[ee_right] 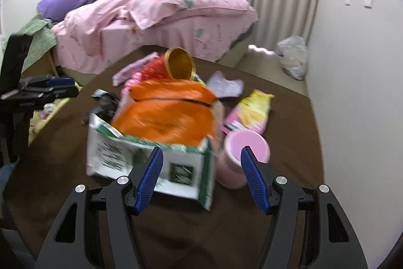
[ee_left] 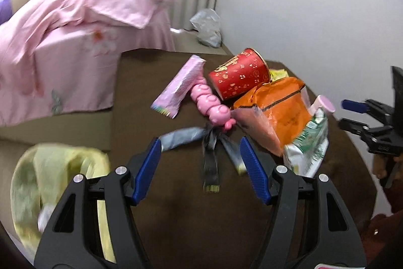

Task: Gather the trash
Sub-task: 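Move both tools back to the table toward the milk carton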

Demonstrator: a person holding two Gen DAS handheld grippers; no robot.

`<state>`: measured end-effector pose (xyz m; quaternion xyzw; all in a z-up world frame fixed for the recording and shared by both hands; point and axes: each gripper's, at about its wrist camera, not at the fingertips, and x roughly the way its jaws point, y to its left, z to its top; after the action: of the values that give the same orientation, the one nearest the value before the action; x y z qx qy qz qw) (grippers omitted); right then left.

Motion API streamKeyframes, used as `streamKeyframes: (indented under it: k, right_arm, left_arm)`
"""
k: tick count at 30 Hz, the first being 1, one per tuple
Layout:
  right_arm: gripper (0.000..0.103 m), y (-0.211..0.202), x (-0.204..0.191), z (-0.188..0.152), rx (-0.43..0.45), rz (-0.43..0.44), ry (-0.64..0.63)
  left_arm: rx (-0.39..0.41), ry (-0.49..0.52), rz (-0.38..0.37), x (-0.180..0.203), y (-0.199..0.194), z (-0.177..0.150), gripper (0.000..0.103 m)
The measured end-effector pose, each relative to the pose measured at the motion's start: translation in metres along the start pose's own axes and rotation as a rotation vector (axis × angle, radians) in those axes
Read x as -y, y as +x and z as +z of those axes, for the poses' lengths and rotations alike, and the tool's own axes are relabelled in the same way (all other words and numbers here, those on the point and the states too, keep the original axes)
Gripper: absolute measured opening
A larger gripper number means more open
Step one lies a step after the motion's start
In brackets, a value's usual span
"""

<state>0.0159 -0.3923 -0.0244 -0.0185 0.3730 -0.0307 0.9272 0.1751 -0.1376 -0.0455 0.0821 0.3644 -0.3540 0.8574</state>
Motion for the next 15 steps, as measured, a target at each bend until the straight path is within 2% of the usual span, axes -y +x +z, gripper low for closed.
streamKeyframes:
  k: [3,5,8,10,12,15]
  right_arm:
    - [0.061,0.001,0.004,-0.008,-0.006,0.013,0.016]
    - [0.061,0.003,0.006,-0.011,-0.012,0.049,0.029]
    - [0.061,0.006,0.002,-0.014,-0.018,0.077,0.023]
    - [0.061,0.008,-0.002,-0.017,-0.026,0.068,0.012]
    - [0.061,0.010,-0.001,-0.023,-0.042,0.052,0.009]
    - [0.061,0.010,0.009,-0.037,-0.072,0.024,0.022]
  left_arm:
    - [-0.073,0.006,0.009,-0.001,0.031,0.015,0.062]
    - [-0.118,-0.042,0.005,-0.009,0.050,0.020,0.061]
    - [-0.109,-0.118,-0.005,-0.017,0.051,0.023,0.060]
    - [-0.061,-0.147,-0.046,-0.012,0.035,0.022,0.060]
    - [-0.027,-0.103,-0.092,0.006,0.021,0.022,0.060]
    - [-0.032,0.006,-0.179,0.044,0.009,0.024,0.060]
